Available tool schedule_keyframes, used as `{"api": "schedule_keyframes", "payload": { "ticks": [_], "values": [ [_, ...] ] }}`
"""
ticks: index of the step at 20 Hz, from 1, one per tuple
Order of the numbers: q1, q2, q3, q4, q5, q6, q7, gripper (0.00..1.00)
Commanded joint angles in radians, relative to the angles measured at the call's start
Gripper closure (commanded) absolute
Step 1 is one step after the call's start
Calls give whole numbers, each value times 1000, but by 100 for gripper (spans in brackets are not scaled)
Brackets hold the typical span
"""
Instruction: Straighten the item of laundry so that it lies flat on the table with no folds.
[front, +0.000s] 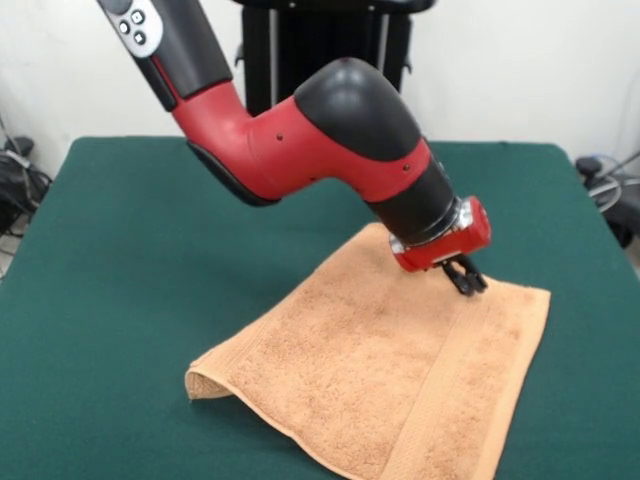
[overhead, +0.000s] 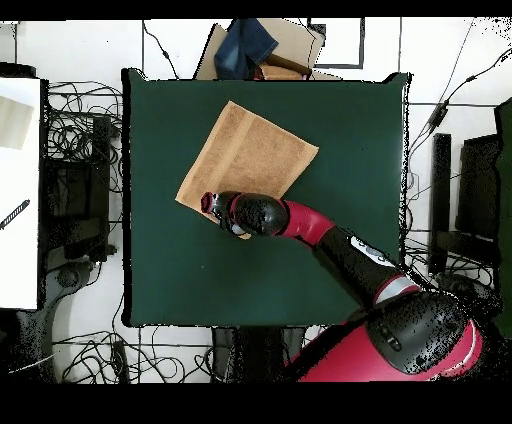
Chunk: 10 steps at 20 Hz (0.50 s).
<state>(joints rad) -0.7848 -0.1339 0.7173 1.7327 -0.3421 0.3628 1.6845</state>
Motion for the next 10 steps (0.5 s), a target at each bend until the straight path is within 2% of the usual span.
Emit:
{"api": "schedule_keyframes", "payload": {
  "ticks": [1,10],
  "values": [
    [6,15,28,-99,36,90,-10,100],
    [-19,84,60,-111,46,105,-39,100]
  ]
}}
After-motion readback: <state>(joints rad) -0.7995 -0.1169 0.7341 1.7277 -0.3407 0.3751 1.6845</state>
